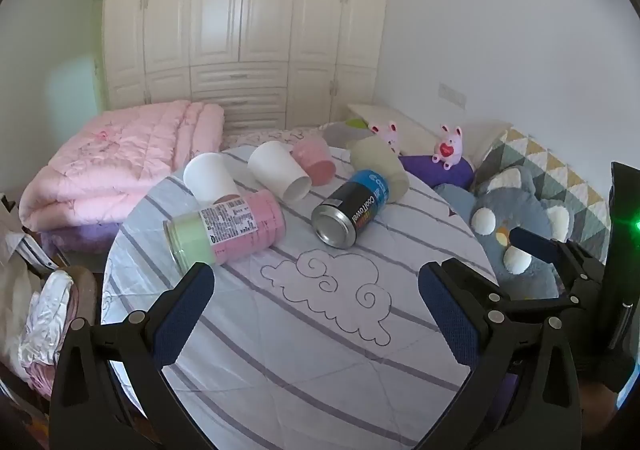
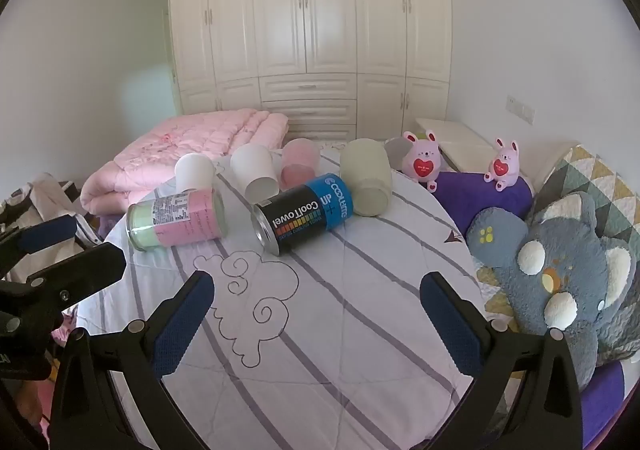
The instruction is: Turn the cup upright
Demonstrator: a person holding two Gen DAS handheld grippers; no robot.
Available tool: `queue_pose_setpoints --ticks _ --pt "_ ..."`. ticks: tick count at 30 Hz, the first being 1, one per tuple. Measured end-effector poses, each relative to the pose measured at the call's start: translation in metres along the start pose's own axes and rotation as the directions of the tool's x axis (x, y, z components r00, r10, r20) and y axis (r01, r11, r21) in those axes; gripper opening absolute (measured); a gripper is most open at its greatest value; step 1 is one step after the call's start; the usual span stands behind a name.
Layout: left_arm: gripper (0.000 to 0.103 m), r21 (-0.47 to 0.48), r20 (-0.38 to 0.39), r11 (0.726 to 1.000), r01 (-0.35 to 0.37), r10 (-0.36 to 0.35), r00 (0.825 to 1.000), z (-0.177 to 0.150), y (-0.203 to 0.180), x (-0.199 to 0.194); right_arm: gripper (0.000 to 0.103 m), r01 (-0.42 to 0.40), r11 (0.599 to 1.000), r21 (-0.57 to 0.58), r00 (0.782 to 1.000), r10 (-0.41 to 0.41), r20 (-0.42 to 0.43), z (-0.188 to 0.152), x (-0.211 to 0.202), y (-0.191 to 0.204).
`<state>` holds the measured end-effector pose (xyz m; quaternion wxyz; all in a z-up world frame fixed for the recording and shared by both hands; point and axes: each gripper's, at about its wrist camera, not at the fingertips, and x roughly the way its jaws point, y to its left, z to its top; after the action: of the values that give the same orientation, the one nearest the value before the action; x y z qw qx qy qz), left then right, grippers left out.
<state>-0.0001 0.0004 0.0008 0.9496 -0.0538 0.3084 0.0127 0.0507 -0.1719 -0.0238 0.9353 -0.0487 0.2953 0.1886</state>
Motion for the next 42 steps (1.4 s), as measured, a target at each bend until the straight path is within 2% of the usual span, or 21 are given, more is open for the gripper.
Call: queue_pose_setpoints --ticks 4,8,15,23,32,42 --pt "0.103 0.004 0.01 1.0 -0.013 0.013 1.0 0.002 0.002 -0.007 0.103 0.011 1.0 -0.004 1.0 -0.011 0.015 0.002 -0.009 -0.003" --pt "0.103 -0.01 0.014 1.0 -0.002 0.002 1.0 0.011 0.006 -0.012 0.103 0.028 1.0 -0.012 0.999 -0.028 -0.015 0.016 -0.014 -0.002" --pt "0.103 -0.009 0.039 1.0 0.0 0.0 0.999 0.024 0.002 -0.028 0.103 0.036 0.999 -0.012 0.999 -0.036 0.008 0.028 -0.023 -0.004" --pt "0.103 0.02 0.039 1.0 0.02 -0.02 0.999 0.042 -0.002 -0.025 0.103 0.032 0.999 -0.025 0.999 -0.032 0.006 0.04 -0.022 -0.006" --pt "0.103 0.034 0.043 0.999 0.008 -0.009 0.999 0.061 0.005 -0.022 0.103 0.025 1.0 -0.009 0.999 -0.025 0.025 0.064 -0.014 -0.009" --pt "0.103 0.036 0.025 0.999 0.014 -0.015 1.0 0.067 0.01 -0.011 0.103 0.034 0.999 0.007 0.999 -0.034 0.031 0.07 -0.008 -0.009"
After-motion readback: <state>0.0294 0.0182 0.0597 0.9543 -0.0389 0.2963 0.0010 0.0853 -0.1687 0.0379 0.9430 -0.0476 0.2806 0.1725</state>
